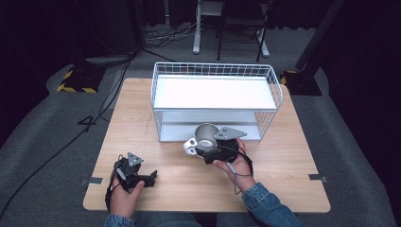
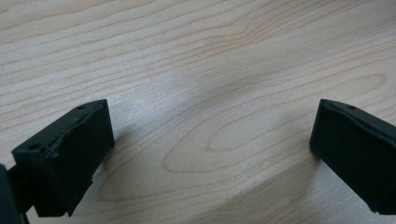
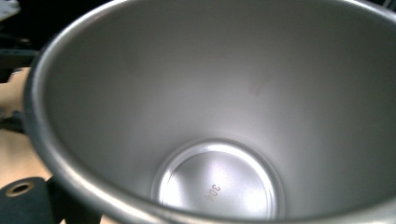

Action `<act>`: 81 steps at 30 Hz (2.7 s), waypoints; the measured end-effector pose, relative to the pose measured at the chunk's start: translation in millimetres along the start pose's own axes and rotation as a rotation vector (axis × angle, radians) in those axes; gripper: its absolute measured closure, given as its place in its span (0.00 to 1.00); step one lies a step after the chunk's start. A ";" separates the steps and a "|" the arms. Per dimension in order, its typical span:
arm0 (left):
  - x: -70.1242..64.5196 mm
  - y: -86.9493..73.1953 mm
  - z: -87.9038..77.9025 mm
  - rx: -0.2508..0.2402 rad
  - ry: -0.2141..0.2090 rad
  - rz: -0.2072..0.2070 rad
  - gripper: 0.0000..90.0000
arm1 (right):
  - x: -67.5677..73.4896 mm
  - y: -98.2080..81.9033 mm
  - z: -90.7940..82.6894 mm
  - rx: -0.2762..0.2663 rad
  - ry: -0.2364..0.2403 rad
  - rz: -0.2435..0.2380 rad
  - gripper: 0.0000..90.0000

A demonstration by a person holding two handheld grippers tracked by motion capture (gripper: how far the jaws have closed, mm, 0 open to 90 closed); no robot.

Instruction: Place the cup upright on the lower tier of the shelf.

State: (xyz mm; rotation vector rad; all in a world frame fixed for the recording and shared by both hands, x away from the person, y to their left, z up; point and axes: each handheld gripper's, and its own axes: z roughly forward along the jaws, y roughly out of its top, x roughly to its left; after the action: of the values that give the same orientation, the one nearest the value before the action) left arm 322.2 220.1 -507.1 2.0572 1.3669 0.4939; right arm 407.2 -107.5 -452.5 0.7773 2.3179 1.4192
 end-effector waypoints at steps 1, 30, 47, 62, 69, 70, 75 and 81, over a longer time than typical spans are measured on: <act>0.0 0.0 0.1 0.000 0.000 0.000 0.00 | -2.1 0.7 0.5 -0.001 -0.007 0.000 0.09; 0.5 1.6 1.1 0.002 0.000 0.003 0.00 | -70.9 -3.6 43.7 -0.030 -0.219 0.112 0.09; 0.4 2.3 1.9 0.001 -0.002 -0.004 0.00 | -83.1 -4.1 60.0 -0.055 -0.278 0.134 0.09; 0.4 2.3 1.9 0.001 -0.001 -0.003 0.00 | -86.7 -7.4 61.3 -0.074 -0.248 0.104 0.08; 0.4 2.3 1.9 0.001 -0.002 -0.003 0.00 | -86.2 -8.6 63.2 -0.057 -0.270 0.076 0.05; 0.4 2.3 1.8 0.002 -0.001 -0.003 0.00 | -86.0 -8.9 62.9 -0.062 -0.260 0.064 0.05; 0.3 2.5 2.0 0.002 -0.001 -0.004 0.00 | -86.8 -9.3 56.4 -0.085 -0.262 0.054 0.05; 0.2 2.4 1.9 0.002 0.000 -0.005 0.00 | -85.7 -14.6 53.0 -0.108 -0.258 0.059 0.05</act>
State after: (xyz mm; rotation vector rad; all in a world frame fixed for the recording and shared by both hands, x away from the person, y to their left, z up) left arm 325.0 219.1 -506.9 2.0548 1.3726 0.4912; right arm 499.7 -125.7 -491.1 0.9432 2.0228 1.3659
